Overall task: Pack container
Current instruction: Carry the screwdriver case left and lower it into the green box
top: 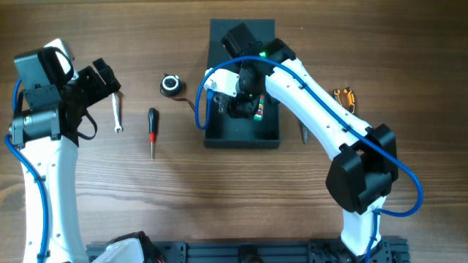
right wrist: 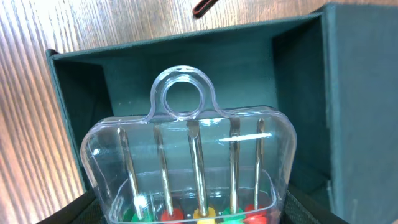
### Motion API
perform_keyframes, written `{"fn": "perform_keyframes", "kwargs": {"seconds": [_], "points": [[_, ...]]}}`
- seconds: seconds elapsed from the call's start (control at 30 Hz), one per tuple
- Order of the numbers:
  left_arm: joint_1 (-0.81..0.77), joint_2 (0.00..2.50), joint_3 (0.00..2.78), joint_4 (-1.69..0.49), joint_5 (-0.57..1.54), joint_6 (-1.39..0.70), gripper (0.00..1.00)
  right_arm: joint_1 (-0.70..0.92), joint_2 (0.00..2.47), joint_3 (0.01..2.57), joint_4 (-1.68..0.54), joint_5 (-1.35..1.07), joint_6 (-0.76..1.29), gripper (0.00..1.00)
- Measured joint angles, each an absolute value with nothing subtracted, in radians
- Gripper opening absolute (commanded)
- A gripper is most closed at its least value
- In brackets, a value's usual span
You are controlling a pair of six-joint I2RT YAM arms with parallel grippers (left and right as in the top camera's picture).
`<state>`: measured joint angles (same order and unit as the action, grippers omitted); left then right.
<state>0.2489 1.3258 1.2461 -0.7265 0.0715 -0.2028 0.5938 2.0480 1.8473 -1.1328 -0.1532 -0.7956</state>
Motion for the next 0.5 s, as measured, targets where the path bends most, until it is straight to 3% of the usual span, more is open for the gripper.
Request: {"fn": "perform_keyframes", "kwargs": {"seconds": [0.3,0.5], "points": [[0.249,1.326,1.246,-0.727,0.072,-0.203,1.00,0.536,2.077,1.844,-1.113,-0.153,-0.870,0.10],[0.249,1.326,1.246,-0.727,0.072,-0.203,1.00,0.498,2.092,1.821,-1.090,-0.165,-0.904,0.19]]}}
